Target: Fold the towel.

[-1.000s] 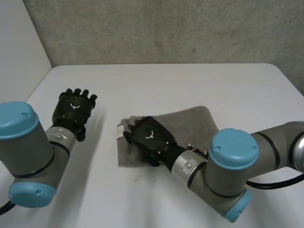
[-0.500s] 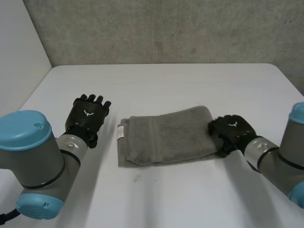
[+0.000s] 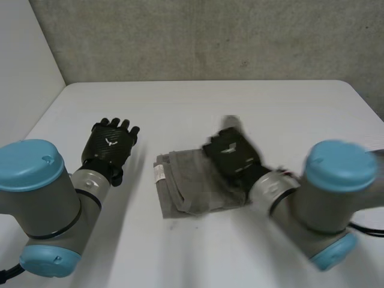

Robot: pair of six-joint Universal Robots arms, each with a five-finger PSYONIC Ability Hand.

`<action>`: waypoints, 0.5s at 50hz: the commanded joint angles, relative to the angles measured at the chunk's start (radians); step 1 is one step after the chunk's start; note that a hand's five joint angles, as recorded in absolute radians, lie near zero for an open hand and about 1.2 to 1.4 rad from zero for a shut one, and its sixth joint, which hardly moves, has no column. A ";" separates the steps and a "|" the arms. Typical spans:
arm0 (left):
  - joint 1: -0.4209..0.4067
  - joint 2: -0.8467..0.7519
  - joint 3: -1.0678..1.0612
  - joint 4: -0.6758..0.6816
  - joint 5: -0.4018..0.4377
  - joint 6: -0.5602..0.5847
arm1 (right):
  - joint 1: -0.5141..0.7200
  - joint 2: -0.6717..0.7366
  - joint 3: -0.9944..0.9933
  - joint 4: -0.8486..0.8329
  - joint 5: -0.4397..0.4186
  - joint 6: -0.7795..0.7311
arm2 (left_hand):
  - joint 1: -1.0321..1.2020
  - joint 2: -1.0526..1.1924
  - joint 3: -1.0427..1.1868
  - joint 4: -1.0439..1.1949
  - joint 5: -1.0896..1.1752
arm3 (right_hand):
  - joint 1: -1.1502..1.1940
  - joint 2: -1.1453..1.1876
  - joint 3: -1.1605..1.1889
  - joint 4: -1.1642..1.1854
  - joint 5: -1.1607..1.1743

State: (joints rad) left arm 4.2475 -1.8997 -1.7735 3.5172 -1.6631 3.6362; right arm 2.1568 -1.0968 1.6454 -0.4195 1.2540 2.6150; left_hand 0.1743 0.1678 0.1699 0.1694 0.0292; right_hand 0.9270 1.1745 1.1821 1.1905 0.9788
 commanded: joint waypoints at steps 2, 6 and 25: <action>-0.006 0.053 -0.001 -0.012 -0.007 -0.080 | 0.161 0.115 -0.007 -0.051 -0.016 -0.021 | 0.004 0.010 0.008 0.009 -0.025 | 0.469 0.222 0.214 0.206 0.243; -0.023 0.093 0.028 -0.015 -0.007 -0.212 | 0.134 0.062 -0.002 -0.056 0.007 0.026 | 0.004 0.010 0.008 0.009 -0.025 | -0.457 -0.705 -0.713 -0.721 -0.684; -0.260 -0.228 0.489 -0.404 -0.009 -0.593 | -0.137 0.122 -0.263 0.382 -0.013 0.410 | 0.042 0.049 0.047 0.047 0.013 | -0.752 -1.000 -1.008 -1.016 -0.979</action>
State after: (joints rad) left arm 4.0553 -1.9606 -1.4510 3.2360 -1.6697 3.1557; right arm 2.0088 -1.1049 1.5262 -0.2362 1.2521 3.0430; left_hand 0.1775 0.1797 0.1788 0.1787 0.0292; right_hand 0.2066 0.2302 0.2137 0.2331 0.0777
